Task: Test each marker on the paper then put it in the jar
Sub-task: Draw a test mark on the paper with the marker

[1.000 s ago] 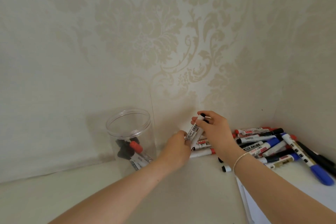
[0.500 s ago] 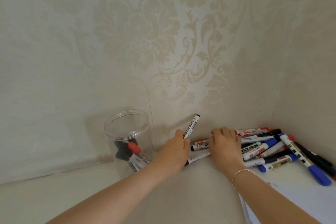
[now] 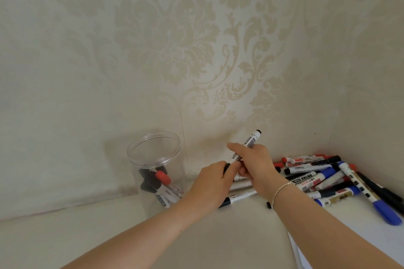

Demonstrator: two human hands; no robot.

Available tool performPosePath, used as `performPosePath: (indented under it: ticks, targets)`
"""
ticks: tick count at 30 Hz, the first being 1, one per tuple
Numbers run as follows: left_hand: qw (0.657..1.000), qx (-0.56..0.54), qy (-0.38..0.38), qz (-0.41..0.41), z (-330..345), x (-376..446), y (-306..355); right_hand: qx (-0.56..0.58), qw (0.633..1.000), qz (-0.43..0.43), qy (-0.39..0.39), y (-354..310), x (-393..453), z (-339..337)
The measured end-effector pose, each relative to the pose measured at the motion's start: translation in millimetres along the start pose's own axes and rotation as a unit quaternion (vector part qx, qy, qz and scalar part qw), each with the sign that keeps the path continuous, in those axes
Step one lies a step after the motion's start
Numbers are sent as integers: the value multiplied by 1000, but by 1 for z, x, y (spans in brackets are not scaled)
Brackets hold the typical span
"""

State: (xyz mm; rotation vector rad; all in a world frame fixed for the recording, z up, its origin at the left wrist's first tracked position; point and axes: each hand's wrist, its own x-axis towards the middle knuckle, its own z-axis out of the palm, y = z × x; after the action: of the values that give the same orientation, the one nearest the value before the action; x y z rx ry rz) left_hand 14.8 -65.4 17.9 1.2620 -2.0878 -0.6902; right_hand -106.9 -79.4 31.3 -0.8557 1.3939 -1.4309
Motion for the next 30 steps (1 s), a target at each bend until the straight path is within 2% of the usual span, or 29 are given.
performPosePath:
  ticks: [7,11,15,19,25,30]
  targets:
    - [998,-24,-47,-25,0,-8,18,32,993,23,109,4,9,8]
    - [993,-3,-110,48,3,-44,21,76,973,19,218,-15,32,-35]
    - [994,15,-84,65,2,-36,20,33,982,12,186,-14,28,-32]
    - [994,53,-82,56,11,-28,13,62,978,-5,198,-11,21,-34]
    - [991,58,-115,23,37,-11,5,8,973,-72,221,-9,-5,-74]
    - [984,81,-151,55,71,-4,21,-42,964,-122,233,0,-33,-122]
